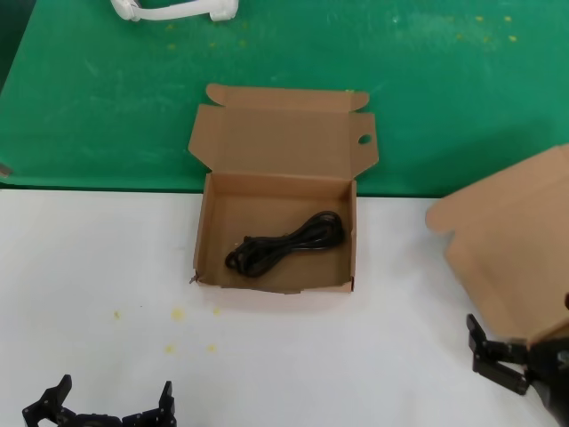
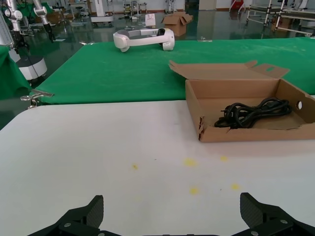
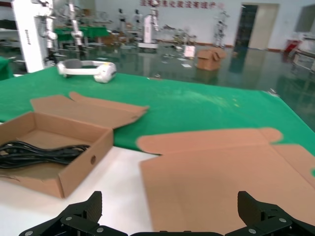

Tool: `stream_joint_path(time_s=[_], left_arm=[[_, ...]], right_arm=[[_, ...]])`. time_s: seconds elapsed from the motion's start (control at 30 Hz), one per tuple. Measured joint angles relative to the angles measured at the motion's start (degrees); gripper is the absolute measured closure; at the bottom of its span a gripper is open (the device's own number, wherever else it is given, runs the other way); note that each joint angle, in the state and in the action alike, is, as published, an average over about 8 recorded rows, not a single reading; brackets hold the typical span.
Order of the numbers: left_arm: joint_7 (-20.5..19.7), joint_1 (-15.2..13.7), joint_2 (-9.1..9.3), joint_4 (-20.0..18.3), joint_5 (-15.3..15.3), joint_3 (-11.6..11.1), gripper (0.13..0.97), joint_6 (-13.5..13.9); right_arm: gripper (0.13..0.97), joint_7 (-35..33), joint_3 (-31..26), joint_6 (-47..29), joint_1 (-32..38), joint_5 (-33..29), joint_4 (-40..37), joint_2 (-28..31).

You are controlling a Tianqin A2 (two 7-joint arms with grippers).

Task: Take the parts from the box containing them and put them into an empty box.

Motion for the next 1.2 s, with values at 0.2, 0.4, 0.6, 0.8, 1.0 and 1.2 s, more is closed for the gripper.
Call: stream_joint_path(time_s=[0.2, 0.4, 0.6, 0.8, 1.0, 1.2], left_arm=[[0.00, 0.00, 0.00, 0.00, 0.00, 0.00, 0.132, 0.00], [0.00, 0.00, 0.00, 0.00, 0.00, 0.00, 0.132, 0.00], [0.00, 0.00, 0.00, 0.00, 0.00, 0.00, 0.132, 0.00], [0.00, 0.00, 0.00, 0.00, 0.00, 0.00, 0.132, 0.00], [0.00, 0.00, 0.00, 0.00, 0.00, 0.00, 0.132, 0.00], [0.00, 0.00, 0.00, 0.00, 0.00, 0.00, 0.132, 0.00]], right_arm=[[0.129, 0.81, 1.51, 3.11, -4.48, 0.23, 2.11, -1.30], [0.129, 1.25, 2.29, 4.69, -6.77, 0.36, 3.19, -1.97], [0.129, 1.19, 2.24, 4.59, -6.64, 0.35, 3.12, -1.93], [0.129, 1.23, 2.32, 4.75, -6.87, 0.36, 3.24, -2.00], [0.129, 1.29, 2.41, 4.94, -7.13, 0.37, 3.36, -2.07], [0.129, 1.34, 2.50, 5.12, -7.40, 0.39, 3.48, -2.15]])
